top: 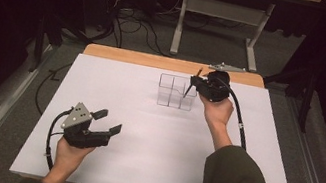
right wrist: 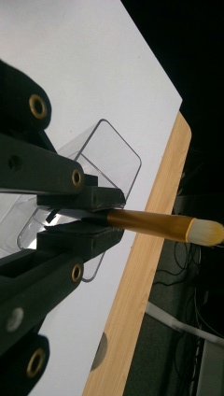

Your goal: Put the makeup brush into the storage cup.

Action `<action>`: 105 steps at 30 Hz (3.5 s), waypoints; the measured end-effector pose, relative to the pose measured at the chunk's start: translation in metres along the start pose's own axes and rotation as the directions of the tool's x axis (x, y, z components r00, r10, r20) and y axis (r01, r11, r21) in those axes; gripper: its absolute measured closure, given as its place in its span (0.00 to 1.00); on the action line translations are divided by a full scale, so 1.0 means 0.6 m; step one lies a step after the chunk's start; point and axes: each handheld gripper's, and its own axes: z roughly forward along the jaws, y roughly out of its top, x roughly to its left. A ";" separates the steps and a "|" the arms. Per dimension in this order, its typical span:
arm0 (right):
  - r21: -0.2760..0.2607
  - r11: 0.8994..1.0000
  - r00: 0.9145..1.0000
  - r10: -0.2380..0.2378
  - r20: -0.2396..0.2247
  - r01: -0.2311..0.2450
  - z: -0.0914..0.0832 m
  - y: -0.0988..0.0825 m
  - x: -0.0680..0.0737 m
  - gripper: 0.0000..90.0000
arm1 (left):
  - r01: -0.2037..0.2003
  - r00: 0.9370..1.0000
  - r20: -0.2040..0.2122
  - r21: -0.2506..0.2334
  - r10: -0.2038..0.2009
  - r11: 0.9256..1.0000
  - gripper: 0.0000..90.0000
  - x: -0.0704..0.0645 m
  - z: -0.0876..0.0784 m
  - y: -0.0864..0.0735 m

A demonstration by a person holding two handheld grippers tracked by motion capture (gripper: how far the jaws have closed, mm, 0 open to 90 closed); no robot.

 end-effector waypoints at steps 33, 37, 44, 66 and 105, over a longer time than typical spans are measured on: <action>0.010 1.000 1.000 0.003 0.031 -0.003 -0.042 -0.020 -0.029 0.50 | 0.004 1.000 -0.004 0.000 -0.004 1.000 0.32 0.001 -0.001 0.000; 0.000 1.000 0.999 -0.010 0.034 0.010 -0.050 -0.023 -0.025 0.50 | 0.010 1.000 -0.004 -0.007 -0.010 1.000 0.32 0.001 -0.001 0.000; -0.004 0.999 0.998 -0.046 0.032 0.046 -0.065 -0.028 -0.019 0.50 | 0.005 1.000 -0.003 -0.004 -0.005 1.000 0.31 0.000 -0.001 0.000; -0.025 0.997 0.996 -0.079 0.038 0.080 -0.095 -0.041 -0.020 0.50 | 0.017 1.000 -0.001 -0.008 -0.017 1.000 0.31 0.001 0.000 -0.001; -0.071 0.993 0.996 -0.091 0.004 0.091 -0.139 -0.062 -0.019 0.49 | 0.021 1.000 0.005 0.000 -0.021 1.000 0.31 0.001 0.000 -0.001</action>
